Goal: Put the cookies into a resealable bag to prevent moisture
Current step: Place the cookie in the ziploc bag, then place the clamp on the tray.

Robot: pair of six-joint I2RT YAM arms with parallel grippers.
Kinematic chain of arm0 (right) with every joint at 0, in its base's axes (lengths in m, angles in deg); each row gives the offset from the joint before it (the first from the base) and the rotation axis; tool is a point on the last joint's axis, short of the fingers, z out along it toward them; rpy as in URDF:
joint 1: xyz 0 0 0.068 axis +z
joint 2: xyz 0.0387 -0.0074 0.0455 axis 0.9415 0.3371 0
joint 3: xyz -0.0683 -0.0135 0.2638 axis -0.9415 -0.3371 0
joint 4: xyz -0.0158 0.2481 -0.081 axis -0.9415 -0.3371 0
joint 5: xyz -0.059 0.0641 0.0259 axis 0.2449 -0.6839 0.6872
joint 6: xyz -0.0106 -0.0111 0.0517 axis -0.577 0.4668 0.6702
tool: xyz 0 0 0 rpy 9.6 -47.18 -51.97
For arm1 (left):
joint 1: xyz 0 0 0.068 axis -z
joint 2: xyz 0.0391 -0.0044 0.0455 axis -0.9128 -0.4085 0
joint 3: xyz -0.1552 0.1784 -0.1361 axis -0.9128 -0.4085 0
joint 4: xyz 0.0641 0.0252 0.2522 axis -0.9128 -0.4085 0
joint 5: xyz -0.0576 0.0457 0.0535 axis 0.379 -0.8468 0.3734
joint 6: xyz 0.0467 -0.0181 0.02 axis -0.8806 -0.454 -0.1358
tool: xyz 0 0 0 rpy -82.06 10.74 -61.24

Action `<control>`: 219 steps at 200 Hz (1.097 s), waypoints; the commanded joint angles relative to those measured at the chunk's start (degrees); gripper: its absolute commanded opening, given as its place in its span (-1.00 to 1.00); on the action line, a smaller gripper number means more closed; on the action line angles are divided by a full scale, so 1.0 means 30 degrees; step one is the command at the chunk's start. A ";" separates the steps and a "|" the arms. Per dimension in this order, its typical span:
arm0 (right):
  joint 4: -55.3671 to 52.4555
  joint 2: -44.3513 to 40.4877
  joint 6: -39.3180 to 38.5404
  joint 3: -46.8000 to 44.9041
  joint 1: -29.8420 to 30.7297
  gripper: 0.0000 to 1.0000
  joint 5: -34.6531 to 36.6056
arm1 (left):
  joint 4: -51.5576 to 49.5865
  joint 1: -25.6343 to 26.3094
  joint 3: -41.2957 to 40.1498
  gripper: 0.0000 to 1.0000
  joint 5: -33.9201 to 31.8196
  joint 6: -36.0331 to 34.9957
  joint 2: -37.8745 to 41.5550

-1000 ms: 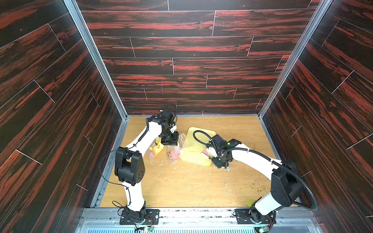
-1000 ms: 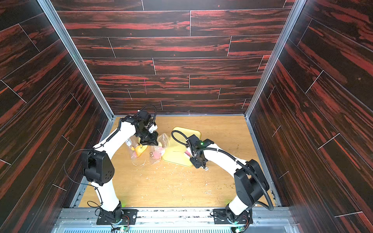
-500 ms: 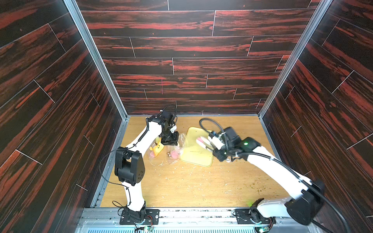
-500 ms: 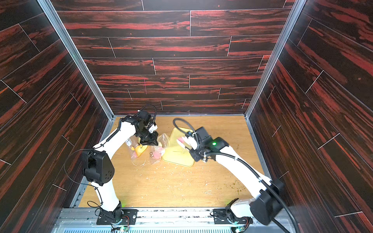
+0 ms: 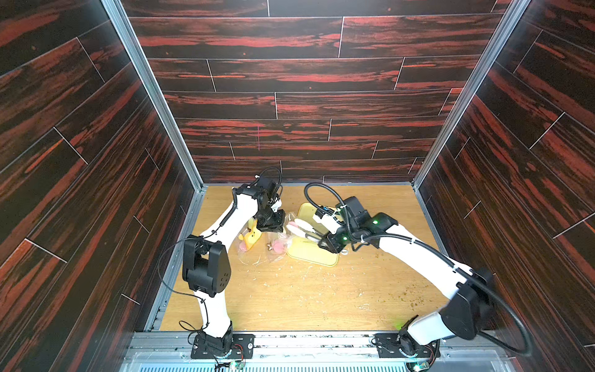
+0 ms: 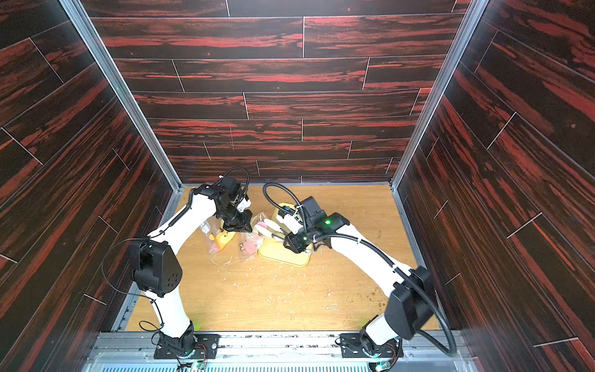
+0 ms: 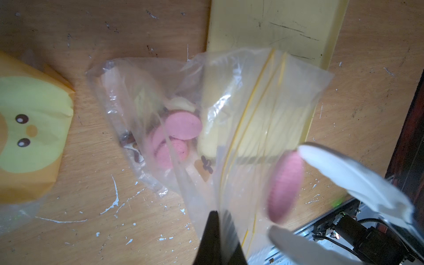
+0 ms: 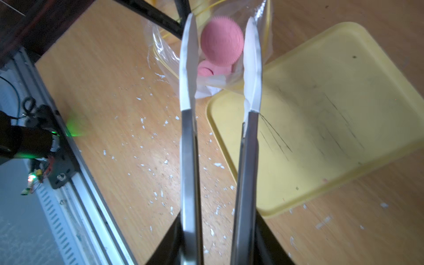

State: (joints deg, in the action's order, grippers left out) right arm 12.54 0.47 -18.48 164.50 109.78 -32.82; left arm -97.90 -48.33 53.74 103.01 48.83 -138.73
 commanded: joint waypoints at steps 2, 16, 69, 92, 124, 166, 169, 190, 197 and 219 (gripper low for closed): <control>0.1000 -0.0139 -0.0204 0.0638 0.0076 -0.03 -0.1132 | -0.0391 -0.0178 -0.0138 -1.00 -0.0150 -0.0363 0.1125; 0.1129 -0.0605 -0.0225 0.0441 0.0042 -0.01 -0.0933 | -0.0391 -0.0170 -0.0136 -1.00 -0.0157 -0.0364 0.1154; 0.0529 -0.2520 0.0316 -0.1742 -0.2716 -0.02 0.1906 | -0.0502 -0.0229 -0.0079 -1.00 -0.0391 -0.0364 0.1726; 0.0162 -0.1814 -0.0298 -0.2315 -0.3025 -0.02 0.4393 | -0.0493 -0.0229 -0.0094 -1.00 -0.0012 -0.0335 0.2305; 0.3111 -0.0398 -0.0716 -0.3930 -0.2967 -0.01 0.4820 | -0.0985 -0.0229 -0.0324 -1.00 -0.0328 -0.0622 0.3322; 0.7093 0.1965 -0.1081 -0.5508 -0.2031 0.12 0.5444 | -0.1948 -0.0213 -0.0664 -1.00 -0.1025 -0.1890 0.4466; 0.7424 0.2060 -0.1143 -0.5618 -0.1956 0.14 0.5507 | -0.2010 -0.0227 -0.0691 -1.00 -0.1065 -0.1998 0.4542; 0.8990 0.2672 -0.1364 -0.6150 -0.1553 0.25 0.5608 | -0.2287 -0.0230 -0.0991 -1.00 -0.1236 -0.2766 0.5081; 0.9323 0.2903 -0.1381 -0.6208 -0.1505 0.27 0.5535 | -0.2311 -0.0229 -0.1137 -1.00 -0.1255 -0.2995 0.5247; 0.9782 0.3521 -0.1498 -0.6232 -0.1387 0.35 0.5258 | -0.2333 -0.0229 -0.1674 -1.00 -0.1276 -0.3713 0.5601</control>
State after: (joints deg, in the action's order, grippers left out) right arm 35.51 8.77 -21.83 145.79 105.26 -16.63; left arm -102.70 -48.70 50.49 99.98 42.19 -124.98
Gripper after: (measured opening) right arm 0.660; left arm 0.049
